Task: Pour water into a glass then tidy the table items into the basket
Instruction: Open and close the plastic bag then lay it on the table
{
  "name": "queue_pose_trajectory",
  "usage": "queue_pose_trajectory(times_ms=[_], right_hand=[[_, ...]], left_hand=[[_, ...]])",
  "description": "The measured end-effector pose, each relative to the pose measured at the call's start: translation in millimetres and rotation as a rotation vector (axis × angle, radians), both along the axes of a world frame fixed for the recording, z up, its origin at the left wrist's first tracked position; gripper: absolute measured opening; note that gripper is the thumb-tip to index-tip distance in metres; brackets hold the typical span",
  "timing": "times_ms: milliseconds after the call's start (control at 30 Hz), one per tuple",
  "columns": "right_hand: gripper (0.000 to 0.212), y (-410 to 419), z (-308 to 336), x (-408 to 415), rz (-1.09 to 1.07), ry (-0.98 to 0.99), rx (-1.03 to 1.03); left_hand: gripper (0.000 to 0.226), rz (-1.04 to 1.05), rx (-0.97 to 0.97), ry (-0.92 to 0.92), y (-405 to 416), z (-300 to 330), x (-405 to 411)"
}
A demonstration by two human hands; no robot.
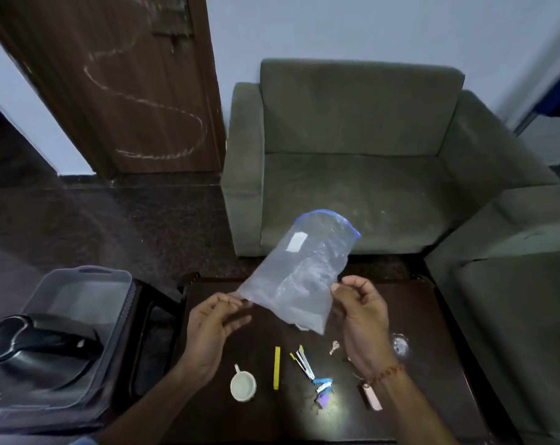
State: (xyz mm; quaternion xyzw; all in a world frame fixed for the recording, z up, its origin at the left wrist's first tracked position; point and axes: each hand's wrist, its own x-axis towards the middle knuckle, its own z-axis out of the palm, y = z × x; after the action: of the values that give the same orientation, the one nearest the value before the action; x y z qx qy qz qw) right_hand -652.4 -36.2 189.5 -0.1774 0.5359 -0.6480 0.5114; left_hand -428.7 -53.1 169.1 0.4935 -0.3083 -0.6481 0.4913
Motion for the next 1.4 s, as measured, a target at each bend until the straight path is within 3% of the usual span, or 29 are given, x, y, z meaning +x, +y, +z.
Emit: queue_pose_trajectory(times_ms=[133, 233, 333, 533, 667, 767, 867, 967, 1067, 1133, 1200, 1300, 1400], right_hand=[[0.039, 4, 27, 0, 0.053, 0.154, -0.165], [0.037, 9, 48, -3, 0.129, 0.269, -0.26], [0.04, 14, 64, -8, 0.181, 0.422, -0.307], [0.039, 27, 84, -19, 0.104, 0.655, -0.31], [0.026, 34, 84, -20, 0.035, 0.67, -0.237], [0.007, 34, 87, -15, 0.026, 0.594, -0.203], [0.03, 36, 90, -15, 0.067, 0.549, -0.207], [0.038, 39, 94, -17, 0.141, 0.609, -0.17], [0.017, 39, 91, -21, 0.129, 0.88, -0.069], [0.013, 39, 90, -24, 0.097, 1.027, -0.052], [0.02, 40, 89, -26, 0.104, 0.972, -0.123], [0.023, 40, 86, -23, 0.15, 0.58, -0.229], [0.031, 39, 75, -21, 0.219, 0.16, -0.22]], left_hand=[[0.023, -0.067, 0.166, -0.029, -15, 4, 15], [0.047, -0.322, 0.248, 0.112, -29, 26, 7], [0.046, -0.46, 0.156, 0.174, -31, 51, -10], [0.027, -0.242, -0.175, 0.029, -39, 78, -9], [0.02, -0.251, -0.429, -0.139, -42, 92, -3], [0.011, -0.281, -0.466, -0.169, -44, 98, -1], [0.032, -0.398, -0.415, -0.177, -45, 104, 7], [0.038, -0.462, -0.485, -0.391, -49, 108, 14], [0.019, -0.46, -0.69, -0.704, -52, 108, 17], [0.006, -0.458, -0.79, -0.79, -54, 107, 16], [0.013, -0.513, -0.745, -0.697, -57, 104, 13], [0.026, -0.568, -0.583, -0.491, -56, 97, -2], [0.025, -0.499, -0.449, -0.362, -51, 87, -27]])
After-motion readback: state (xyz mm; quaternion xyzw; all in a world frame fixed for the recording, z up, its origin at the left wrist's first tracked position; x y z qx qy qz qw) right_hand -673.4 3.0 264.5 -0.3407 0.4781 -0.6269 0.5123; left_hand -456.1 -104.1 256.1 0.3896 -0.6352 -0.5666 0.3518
